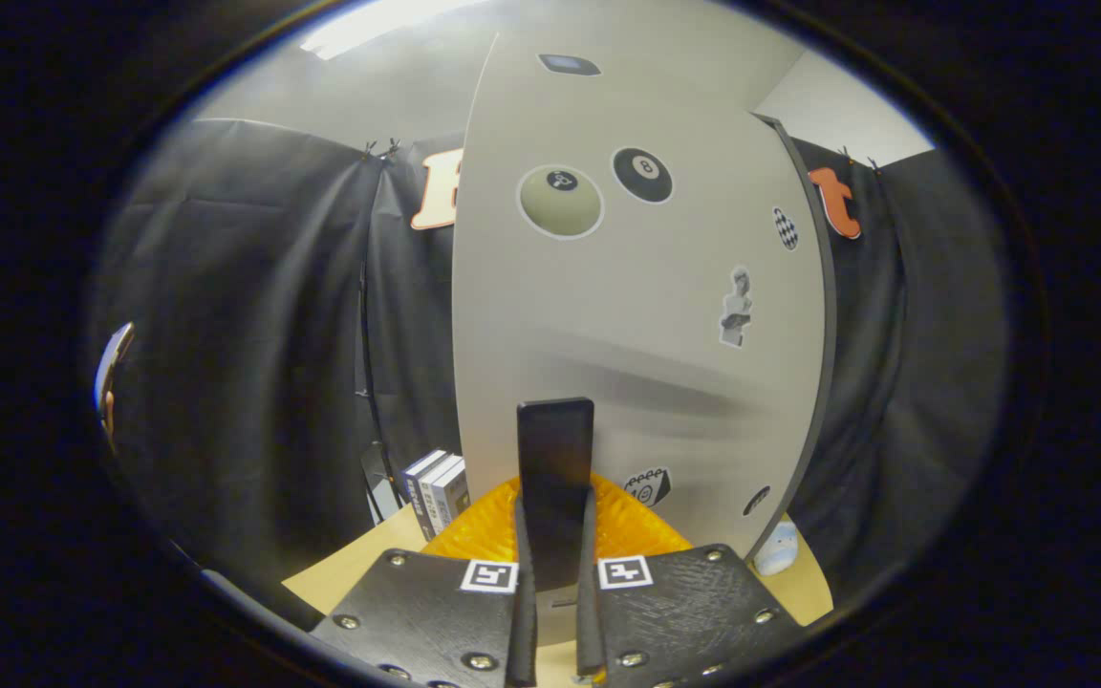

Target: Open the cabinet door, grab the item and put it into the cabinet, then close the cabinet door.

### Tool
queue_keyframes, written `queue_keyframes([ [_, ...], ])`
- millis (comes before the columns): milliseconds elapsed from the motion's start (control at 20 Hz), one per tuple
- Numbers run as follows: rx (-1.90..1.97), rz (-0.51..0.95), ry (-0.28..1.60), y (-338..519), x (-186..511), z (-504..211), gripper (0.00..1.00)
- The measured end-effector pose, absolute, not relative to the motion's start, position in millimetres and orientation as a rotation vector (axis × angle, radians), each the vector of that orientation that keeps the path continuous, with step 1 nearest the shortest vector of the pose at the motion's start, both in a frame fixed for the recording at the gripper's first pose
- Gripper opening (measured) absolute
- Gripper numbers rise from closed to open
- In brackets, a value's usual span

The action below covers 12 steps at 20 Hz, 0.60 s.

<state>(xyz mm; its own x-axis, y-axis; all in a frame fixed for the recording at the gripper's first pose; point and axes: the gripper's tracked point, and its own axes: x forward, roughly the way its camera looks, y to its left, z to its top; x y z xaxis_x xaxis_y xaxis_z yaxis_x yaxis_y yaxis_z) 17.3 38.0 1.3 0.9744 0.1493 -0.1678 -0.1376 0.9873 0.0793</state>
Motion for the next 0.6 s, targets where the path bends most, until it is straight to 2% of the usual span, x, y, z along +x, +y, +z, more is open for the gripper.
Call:
queue_keyframes([
  [600, 0.097, 0.054, 0.200, -14.4, -38.5, 0.8, 0.16],
])
